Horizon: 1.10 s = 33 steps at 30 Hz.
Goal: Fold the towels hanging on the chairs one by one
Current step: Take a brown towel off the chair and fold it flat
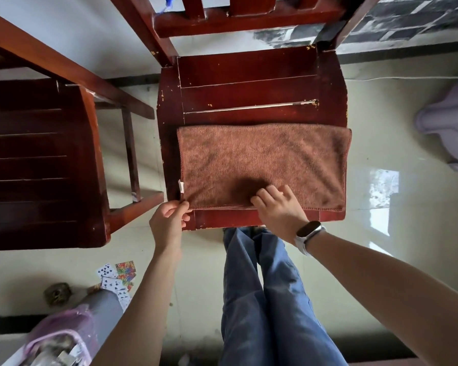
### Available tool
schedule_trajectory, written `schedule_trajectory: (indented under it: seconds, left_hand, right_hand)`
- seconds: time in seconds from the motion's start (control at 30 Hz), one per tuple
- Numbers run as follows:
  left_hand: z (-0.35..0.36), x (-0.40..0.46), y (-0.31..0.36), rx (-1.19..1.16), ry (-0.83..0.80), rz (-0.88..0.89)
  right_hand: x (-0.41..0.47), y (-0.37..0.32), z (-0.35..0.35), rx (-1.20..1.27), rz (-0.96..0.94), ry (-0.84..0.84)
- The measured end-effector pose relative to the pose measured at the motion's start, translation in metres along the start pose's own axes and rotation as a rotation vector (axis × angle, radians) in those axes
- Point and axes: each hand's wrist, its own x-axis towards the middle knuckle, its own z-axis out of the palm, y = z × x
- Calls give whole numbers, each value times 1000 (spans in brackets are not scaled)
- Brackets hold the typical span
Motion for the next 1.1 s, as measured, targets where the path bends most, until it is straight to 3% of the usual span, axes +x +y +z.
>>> schedule_trajectory:
  seconds: [0.17, 0.4, 0.47, 0.53, 0.6, 0.7, 0.9, 1.1]
  left_hand:
    - [1, 8, -3, 44, 41, 7]
    - [7, 18, -20, 299, 100, 38]
    - [11, 13, -16, 395, 213, 201]
    - [18, 6, -10, 573, 303, 522]
    - [30, 3, 0, 777, 240, 802]
    - [60, 15, 17, 979, 82, 1029]
    - [110, 49, 39, 1202, 12, 1199]
    - [93, 73, 30, 1252, 67, 1177]
  right_hand:
    - [-1, 1, -1, 70, -64, -19]
    - [-12, 2, 8, 201, -76, -108]
    - [-15, 9, 2, 239, -127, -102]
    - [-10, 16, -7, 238, -132, -50]
    - [7, 23, -11, 184, -48, 17]
    - [40, 34, -8, 89, 158, 8]
    - [63, 43, 20, 5, 224, -92]
    - [32, 73, 21, -51, 320, -107]
